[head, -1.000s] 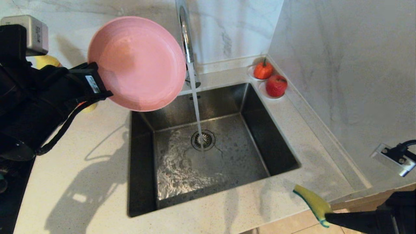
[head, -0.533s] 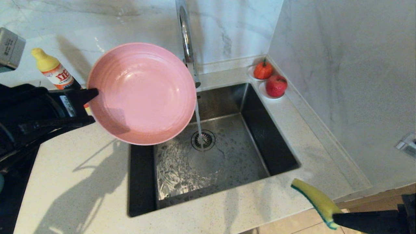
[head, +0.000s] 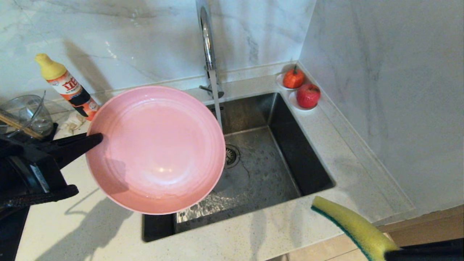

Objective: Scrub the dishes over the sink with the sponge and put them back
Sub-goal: Wipe the plate

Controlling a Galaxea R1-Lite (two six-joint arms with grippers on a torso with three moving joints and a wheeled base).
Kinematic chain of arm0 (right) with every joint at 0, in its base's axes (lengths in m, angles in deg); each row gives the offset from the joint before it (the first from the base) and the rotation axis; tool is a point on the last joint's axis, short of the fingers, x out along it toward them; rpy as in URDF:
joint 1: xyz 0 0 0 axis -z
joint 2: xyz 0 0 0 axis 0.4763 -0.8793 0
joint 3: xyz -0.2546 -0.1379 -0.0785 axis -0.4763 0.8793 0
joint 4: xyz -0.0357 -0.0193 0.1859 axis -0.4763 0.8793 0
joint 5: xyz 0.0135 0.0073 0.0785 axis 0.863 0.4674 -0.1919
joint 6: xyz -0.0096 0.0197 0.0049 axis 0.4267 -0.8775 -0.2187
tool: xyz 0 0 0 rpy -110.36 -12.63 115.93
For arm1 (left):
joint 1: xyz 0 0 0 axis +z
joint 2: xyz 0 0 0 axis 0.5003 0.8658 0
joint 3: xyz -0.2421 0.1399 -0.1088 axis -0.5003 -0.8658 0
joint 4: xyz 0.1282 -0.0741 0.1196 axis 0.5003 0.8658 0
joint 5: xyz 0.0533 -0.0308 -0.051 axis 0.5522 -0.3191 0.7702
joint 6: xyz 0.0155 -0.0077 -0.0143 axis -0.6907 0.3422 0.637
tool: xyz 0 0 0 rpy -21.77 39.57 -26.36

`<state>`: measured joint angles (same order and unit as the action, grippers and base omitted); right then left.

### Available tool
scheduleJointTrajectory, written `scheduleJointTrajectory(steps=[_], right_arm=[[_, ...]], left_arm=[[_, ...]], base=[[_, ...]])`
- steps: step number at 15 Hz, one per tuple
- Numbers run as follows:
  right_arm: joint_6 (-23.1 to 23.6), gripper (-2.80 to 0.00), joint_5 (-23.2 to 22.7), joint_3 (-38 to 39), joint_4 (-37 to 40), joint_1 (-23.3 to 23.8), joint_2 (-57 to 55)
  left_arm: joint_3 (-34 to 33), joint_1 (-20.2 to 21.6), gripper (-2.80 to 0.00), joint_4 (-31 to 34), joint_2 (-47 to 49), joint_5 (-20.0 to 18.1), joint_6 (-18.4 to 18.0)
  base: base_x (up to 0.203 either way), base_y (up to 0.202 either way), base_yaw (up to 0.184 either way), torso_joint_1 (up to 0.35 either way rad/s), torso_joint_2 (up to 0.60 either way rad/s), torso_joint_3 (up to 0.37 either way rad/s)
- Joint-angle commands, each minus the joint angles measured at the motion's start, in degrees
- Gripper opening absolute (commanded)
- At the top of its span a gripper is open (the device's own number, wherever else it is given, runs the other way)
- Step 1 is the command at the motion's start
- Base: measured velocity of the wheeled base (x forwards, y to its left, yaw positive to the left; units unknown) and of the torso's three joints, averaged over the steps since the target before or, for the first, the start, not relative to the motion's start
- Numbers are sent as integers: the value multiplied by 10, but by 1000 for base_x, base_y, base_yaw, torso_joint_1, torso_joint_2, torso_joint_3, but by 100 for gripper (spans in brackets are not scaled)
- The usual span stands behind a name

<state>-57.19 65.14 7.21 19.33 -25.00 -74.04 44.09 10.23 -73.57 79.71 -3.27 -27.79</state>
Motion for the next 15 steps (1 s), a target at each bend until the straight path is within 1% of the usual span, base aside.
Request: scheduleJointTrajectory(steps=[1, 2, 4, 5, 7, 8, 10, 11, 12, 13, 14, 15], right_arm=[[9, -280, -1, -29, 2, -29, -6], [22, -280, -3, -31, 3, -36, -9], [48, -280, -2, -32, 5, -44, -11], [54, -280, -3, -34, 3, -45, -13], [56, -280, -5, -45, 1, -49, -23], [56, -280, -4, -50, 3, -60, -25], [56, -280, -2, -65, 1, -68, -34], [56, -280, -2, -79, 3, -68, -42], [56, -280, -1, -95, 4, -69, -53], [55, -280, 1, -110, 4, -69, -66], [54, -280, 4, -124, 5, -69, -77], [54, -280, 4, -132, 6, -69, -84]], left_arm=[[35, -20, -280, 2, 14, 2, -6], [49, -35, -280, 3, 28, 4, -10], [63, -44, -280, 4, 47, 5, -20], [64, -56, -280, 4, 50, 4, -25], [67, -76, -280, 4, 58, 2, -44], [67, -81, -280, 4, 70, 2, -52], [68, -92, -280, -2, 107, 11, -56], [77, -107, -280, -4, 131, 27, -54], [97, -126, -280, -6, 150, 51, -47], [125, -141, -280, -6, 166, 80, -34], [151, -155, -280, -5, 187, 116, -14], [171, -164, -280, -5, 200, 143, 7]], base=[[0, 0, 0, 0, 0, 0], [0, 0, 0, 0, 0, 0], [0, 0, 0, 0, 0, 0], [0, 0, 0, 0, 0, 0], [0, 0, 0, 0, 0, 0], [0, 0, 0, 0, 0, 0], [0, 0, 0, 0, 0, 0], [0, 0, 0, 0, 0, 0], [0, 0, 0, 0, 0, 0], [0, 0, 0, 0, 0, 0], [0, 0, 0, 0, 0, 0], [0, 0, 0, 0, 0, 0]])
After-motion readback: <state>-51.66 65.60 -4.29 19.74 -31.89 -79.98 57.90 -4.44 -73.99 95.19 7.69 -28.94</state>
